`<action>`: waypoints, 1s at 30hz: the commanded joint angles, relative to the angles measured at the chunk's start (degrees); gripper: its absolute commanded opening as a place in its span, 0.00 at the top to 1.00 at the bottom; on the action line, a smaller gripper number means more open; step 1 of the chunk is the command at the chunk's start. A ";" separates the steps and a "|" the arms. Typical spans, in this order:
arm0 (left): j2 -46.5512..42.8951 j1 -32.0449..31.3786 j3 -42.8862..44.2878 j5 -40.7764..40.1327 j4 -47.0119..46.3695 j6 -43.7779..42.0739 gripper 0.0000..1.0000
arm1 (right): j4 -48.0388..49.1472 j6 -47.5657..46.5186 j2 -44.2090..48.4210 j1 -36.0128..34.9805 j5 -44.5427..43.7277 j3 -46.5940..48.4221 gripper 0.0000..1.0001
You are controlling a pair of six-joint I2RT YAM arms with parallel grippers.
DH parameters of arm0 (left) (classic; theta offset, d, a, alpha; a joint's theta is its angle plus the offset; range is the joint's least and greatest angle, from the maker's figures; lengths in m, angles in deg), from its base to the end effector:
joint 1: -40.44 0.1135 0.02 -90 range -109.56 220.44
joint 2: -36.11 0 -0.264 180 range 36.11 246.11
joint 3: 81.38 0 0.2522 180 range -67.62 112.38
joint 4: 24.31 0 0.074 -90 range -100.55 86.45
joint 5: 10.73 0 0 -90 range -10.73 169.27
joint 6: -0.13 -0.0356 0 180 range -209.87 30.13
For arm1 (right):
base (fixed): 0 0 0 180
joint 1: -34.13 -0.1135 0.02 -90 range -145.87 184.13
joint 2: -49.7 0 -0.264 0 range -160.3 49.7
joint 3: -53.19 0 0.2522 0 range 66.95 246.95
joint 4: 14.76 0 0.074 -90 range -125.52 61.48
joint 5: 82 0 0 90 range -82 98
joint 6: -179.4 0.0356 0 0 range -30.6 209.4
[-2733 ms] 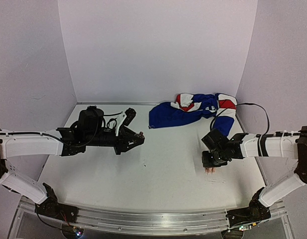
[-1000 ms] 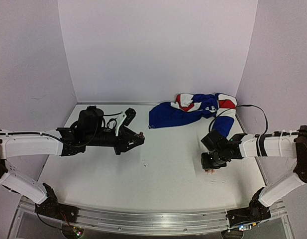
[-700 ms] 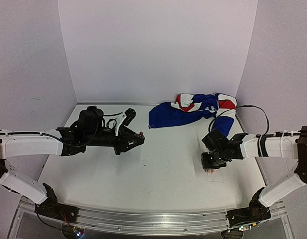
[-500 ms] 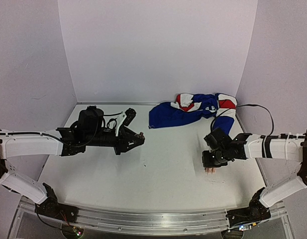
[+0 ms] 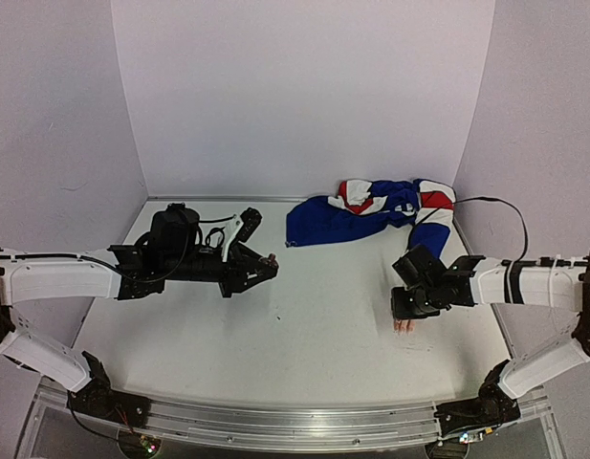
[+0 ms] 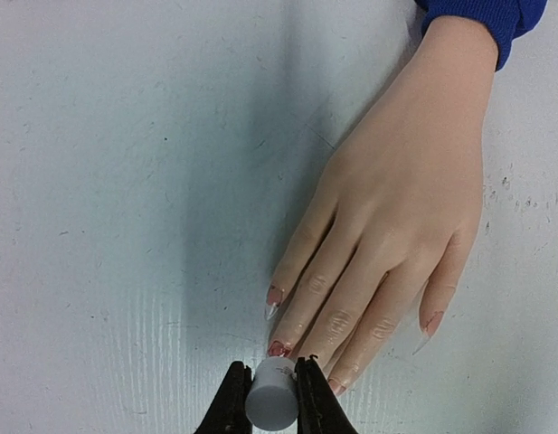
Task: Paint the nails
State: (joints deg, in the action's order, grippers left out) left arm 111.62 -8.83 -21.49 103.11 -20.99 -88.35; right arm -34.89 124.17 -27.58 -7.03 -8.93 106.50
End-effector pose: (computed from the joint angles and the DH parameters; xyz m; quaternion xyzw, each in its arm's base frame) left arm 0.1833 -0.2349 0.2666 0.4320 0.6795 -0.3957 0.4416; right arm 0.2100 0.1698 0.1934 0.0065 0.9126 0.1304 0.3875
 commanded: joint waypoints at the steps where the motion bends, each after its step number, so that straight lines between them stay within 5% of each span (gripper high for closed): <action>1: -1.83 0.23 2.65 0.23 -1.43 0.41 1.00 | -1.90 0.55 -1.12 0.21 -1.61 -0.06 1.00; 30: -1.54 0.23 2.98 0.27 -1.25 0.33 1.00 | 0.18 0.02 -3.18 0.21 -0.35 -0.70 1.00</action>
State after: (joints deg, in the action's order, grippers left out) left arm 111.60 -8.83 -21.49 103.11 -20.95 -88.35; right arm -33.19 123.95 -30.03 -7.03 -8.75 106.02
